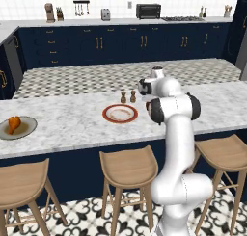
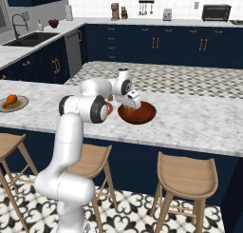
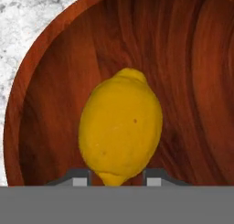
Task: Pick the chicken drumstick and lemon from their plates and place them in the bowl. Then put the bowl in the fridge.
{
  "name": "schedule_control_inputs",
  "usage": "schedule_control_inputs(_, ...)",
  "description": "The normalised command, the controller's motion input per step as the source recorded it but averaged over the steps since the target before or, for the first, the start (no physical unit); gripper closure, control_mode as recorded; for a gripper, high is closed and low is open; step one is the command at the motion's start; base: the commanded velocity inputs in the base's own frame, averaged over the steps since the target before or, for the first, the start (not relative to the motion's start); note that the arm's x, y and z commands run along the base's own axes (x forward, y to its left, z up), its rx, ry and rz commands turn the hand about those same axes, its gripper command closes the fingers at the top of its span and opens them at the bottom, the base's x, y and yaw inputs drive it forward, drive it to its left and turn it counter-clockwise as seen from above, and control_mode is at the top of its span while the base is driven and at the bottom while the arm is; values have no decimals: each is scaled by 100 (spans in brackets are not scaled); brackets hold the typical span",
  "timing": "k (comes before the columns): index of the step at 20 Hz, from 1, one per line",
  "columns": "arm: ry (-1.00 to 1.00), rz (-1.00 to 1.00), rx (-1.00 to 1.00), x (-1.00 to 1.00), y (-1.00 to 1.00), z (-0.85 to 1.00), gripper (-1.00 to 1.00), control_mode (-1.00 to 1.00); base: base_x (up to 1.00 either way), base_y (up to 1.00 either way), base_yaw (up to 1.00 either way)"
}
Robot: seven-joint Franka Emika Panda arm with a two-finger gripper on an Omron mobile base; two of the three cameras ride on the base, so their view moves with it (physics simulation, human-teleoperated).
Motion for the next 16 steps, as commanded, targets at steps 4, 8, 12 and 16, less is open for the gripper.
schedule_control_inputs(4, 0, 0, 0, 1, 0, 0, -100, -100, 0, 0, 0)
schedule_control_inputs(8, 2, 0, 3, -49, 3, 26, -100, -100, 0, 0, 0)
schedule_control_inputs(12, -4, 0, 7, -100, 7, 53, -100, -100, 0, 0, 0)
schedule_control_inputs(16, -13, 0, 2, -100, 32, 38, -100, -100, 0, 0, 0)
